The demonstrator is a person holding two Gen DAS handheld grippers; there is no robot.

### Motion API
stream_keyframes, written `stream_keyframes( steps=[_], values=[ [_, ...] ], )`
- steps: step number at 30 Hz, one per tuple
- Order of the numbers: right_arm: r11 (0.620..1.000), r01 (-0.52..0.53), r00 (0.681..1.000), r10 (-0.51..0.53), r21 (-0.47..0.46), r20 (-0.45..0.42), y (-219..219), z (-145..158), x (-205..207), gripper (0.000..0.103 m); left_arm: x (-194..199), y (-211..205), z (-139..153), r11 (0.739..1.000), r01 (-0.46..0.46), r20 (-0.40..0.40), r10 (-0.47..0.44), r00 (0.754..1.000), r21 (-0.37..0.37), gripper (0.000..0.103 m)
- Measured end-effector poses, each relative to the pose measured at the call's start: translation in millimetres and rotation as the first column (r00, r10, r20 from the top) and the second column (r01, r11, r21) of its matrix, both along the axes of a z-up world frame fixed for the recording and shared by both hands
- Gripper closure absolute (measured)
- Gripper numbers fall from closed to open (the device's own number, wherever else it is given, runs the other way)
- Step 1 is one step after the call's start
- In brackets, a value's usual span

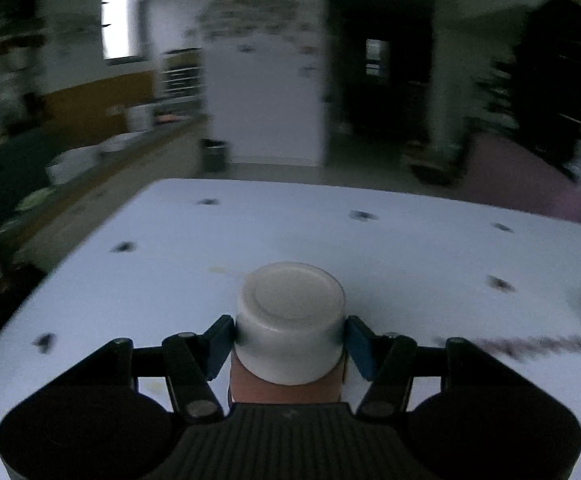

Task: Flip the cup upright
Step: 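Close the left gripper around the cup's base, then lift the cup with the left gripper and rotate it onto its side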

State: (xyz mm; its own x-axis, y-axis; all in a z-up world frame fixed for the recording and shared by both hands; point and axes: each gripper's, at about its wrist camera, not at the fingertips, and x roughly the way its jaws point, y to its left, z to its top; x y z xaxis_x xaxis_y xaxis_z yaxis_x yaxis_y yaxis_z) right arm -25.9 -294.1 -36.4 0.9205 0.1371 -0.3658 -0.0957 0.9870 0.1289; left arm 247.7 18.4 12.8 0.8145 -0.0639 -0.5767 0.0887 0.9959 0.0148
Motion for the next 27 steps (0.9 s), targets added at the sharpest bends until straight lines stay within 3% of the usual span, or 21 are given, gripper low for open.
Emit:
stream_keyframes(
  steps=[6,10,16,18,23,27],
  values=[
    [1.0,0.022,0.999,-0.023,0.016,0.035,-11.2,4.4,-17.3,0.0,-68.1,-69.4,6.7,0.968,0.25,0.041,-0.248,0.968,-0.037,0.042],
    [0.999,0.036,0.998,-0.037,0.026,0.044,-19.3,7.5,-26.1,0.0,-103.2,-112.8,4.5,0.916,0.397,0.046,-0.395,0.917,-0.048,0.042],
    [0.997,0.047,0.999,-0.048,0.053,0.023,-31.2,4.4,-31.2,0.001,-136.6,-163.7,-17.5,0.844,0.535,0.0,-0.536,0.844,-0.041,0.042],
    [0.998,0.035,0.999,-0.036,0.06,0.013,-33.2,2.6,-32.0,0.008,-141.8,-171.0,-25.7,0.831,0.555,-0.011,-0.555,0.831,-0.026,0.042],
    [0.996,-0.014,1.0,0.016,0.085,-0.024,-33.6,-4.9,-28.4,0.023,-140.5,-173.7,-28.5,0.83,0.557,-0.013,-0.558,0.83,-0.036,0.041],
    [0.986,-0.089,0.994,0.097,0.14,-0.051,-29.1,-9.6,-17.7,0.051,-145.7,-173.5,-18.6,0.847,0.531,0.015,-0.531,0.848,-0.013,0.021]
  ],
)
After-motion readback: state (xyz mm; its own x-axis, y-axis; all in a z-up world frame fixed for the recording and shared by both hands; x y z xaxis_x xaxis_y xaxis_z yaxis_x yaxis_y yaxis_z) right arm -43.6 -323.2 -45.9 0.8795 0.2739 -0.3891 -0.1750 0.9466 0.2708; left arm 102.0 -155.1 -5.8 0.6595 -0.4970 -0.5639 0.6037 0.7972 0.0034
